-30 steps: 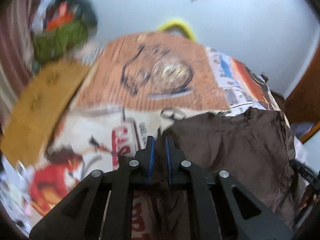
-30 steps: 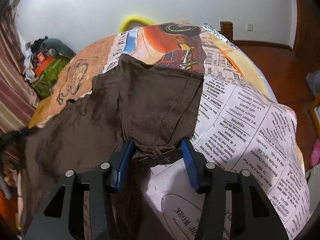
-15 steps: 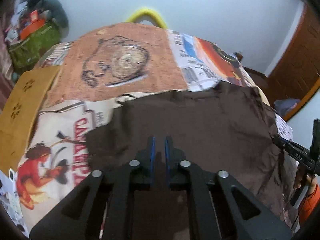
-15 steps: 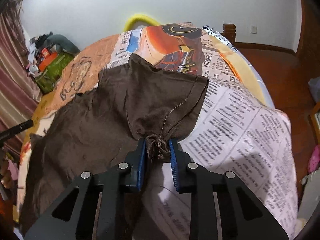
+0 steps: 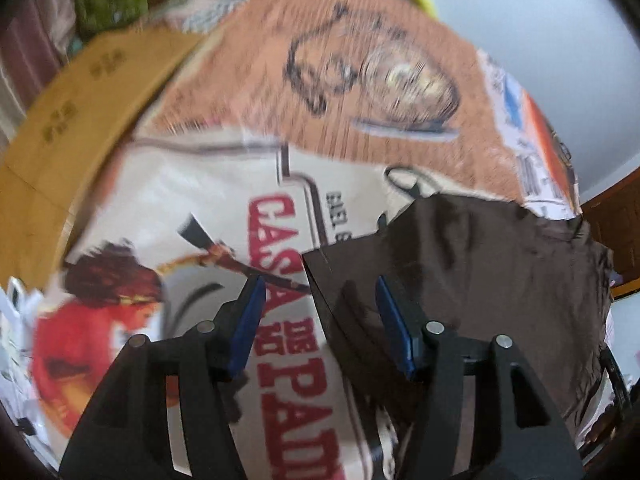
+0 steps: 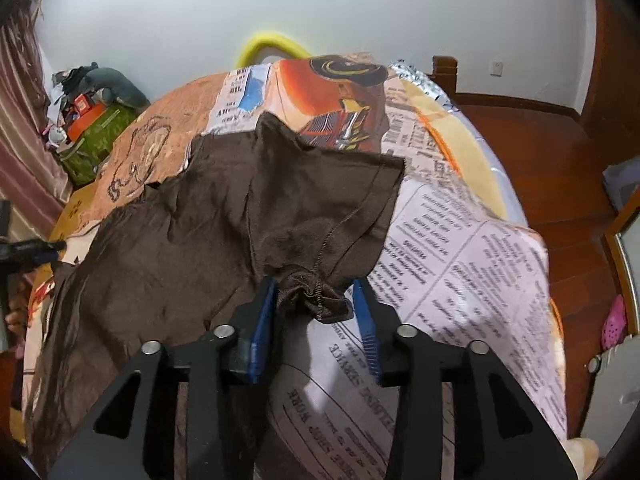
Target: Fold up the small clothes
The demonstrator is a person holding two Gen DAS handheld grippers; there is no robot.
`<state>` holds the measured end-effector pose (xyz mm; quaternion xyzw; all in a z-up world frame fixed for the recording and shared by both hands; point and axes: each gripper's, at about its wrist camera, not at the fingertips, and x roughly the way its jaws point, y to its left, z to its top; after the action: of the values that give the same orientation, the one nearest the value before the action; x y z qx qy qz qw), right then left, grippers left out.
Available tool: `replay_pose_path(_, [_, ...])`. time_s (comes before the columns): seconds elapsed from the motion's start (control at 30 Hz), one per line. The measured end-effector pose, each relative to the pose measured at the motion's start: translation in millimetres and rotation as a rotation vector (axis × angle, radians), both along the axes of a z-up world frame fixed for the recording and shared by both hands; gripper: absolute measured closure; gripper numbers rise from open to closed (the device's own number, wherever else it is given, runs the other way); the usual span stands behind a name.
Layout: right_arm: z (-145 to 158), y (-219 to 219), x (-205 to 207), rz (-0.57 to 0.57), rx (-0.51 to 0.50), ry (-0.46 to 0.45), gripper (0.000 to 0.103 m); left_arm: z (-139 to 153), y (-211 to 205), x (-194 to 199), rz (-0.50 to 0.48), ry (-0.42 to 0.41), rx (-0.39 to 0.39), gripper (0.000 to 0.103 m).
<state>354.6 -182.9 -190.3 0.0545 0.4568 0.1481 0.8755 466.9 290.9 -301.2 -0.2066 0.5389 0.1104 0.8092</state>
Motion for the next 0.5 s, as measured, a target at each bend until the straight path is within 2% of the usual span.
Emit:
replay_pose_path(0.1, [4.0, -6.6, -3.4, -0.014, 0.0, -0.01, 0.058, -26.1, 2.5, 10.7, 0.005, 0.042, -0.086, 0.047])
replay_pose_path(0.17, [5.2, -11.2, -4.8, -0.021, 0.008, -0.01, 0.056, -31.9, -3.3, 14.0, -0.02, 0.031, -0.093, 0.048])
replay_pose_path(0.2, [5.4, -13.2, -5.2, -0.025, 0.014, -0.009, 0.056, -34.7, -7.0, 16.7, -0.047, 0.032, -0.088, 0.054])
replay_pose_path(0.23, [5.0, -15.1, -5.3, -0.031, 0.02, -0.007, 0.055, -36.6, -9.3, 18.6, -0.065, 0.029, -0.082, 0.08])
replay_pose_path(0.27, [4.8, -15.7, -5.7, -0.036, 0.026, -0.005, 0.055, -38.3, -12.0, 19.8, -0.078, 0.036, -0.086, 0.098])
replay_pose_path(0.4, [3.3, -14.3, -4.6, -0.04, 0.038, -0.001, 0.055, -26.7, -16.5, 13.9, -0.098, 0.019, -0.03, 0.098])
replay_pose_path(0.5, [5.2, -12.4, -5.8, -0.035, 0.036, -0.01, 0.055, -3.0, -14.5, 2.3, -0.098, -0.02, 0.042, 0.098])
